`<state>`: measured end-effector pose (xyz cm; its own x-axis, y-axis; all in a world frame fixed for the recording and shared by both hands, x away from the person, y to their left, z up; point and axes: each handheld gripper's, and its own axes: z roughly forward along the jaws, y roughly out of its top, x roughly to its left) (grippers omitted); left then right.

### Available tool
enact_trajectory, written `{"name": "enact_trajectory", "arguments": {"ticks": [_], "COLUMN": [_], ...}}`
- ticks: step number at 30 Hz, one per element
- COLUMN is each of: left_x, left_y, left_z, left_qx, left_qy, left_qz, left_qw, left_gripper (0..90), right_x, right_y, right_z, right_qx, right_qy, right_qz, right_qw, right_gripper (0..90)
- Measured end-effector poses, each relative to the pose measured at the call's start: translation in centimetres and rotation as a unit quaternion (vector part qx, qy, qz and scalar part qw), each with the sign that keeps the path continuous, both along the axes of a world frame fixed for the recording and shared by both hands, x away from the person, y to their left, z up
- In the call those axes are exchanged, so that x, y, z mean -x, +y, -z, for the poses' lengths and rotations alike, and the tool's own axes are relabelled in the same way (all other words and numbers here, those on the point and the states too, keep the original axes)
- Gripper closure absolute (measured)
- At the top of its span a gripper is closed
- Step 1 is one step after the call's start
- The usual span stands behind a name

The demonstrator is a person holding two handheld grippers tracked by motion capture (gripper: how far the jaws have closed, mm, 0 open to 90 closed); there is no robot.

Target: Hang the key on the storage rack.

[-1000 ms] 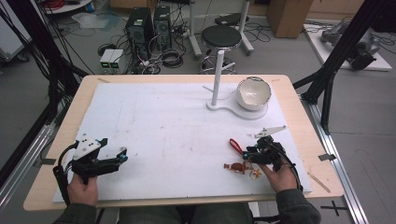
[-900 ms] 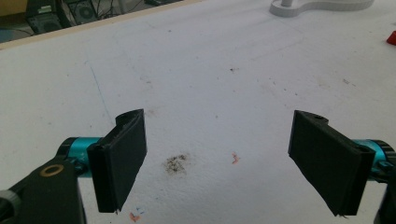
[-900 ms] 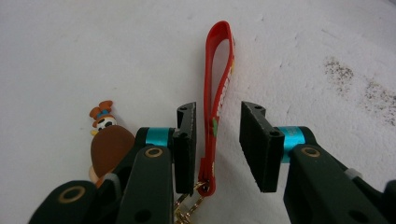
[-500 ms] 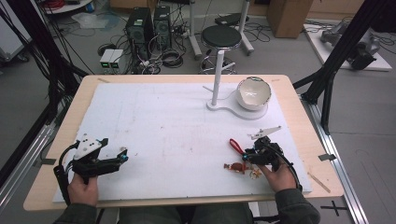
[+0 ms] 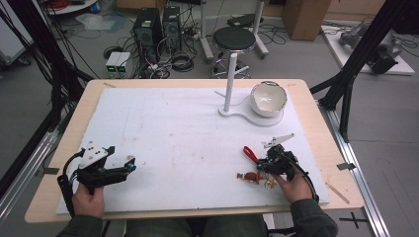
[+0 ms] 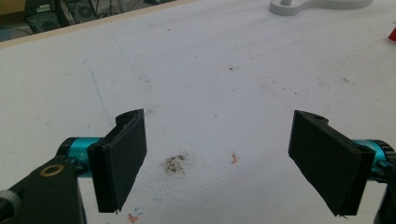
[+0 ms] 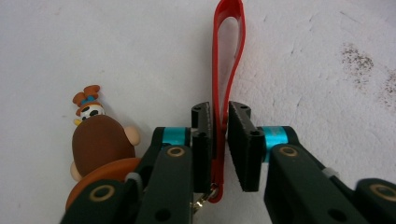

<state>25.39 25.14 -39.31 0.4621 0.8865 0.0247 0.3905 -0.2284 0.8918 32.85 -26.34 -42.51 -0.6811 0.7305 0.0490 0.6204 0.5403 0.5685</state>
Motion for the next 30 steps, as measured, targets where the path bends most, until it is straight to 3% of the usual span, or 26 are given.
{"name": "enact_trajectory", "arguments": {"ticks": [18,30], "left_x": [-0.01,0.01], "left_y": [-0.03,0.00], "left_z": [0.00,-0.01], "left_qx": [0.000,0.000], "left_qy": [-0.002,-0.003], "left_qz": [0.001,0.001], "left_qw": [1.0000,1.0000], "left_gripper": [19.8,19.8], "right_x": [0.02,0.42], "right_y": [-0.10,-0.65], "right_z": [-0.07,-0.98], "right_qx": [-0.005,-0.033], "right_qy": [0.001,-0.023], "right_qz": [-0.001,0.000], "right_qw": [1.0000,0.9992], "right_gripper": [85.3,85.4]}}
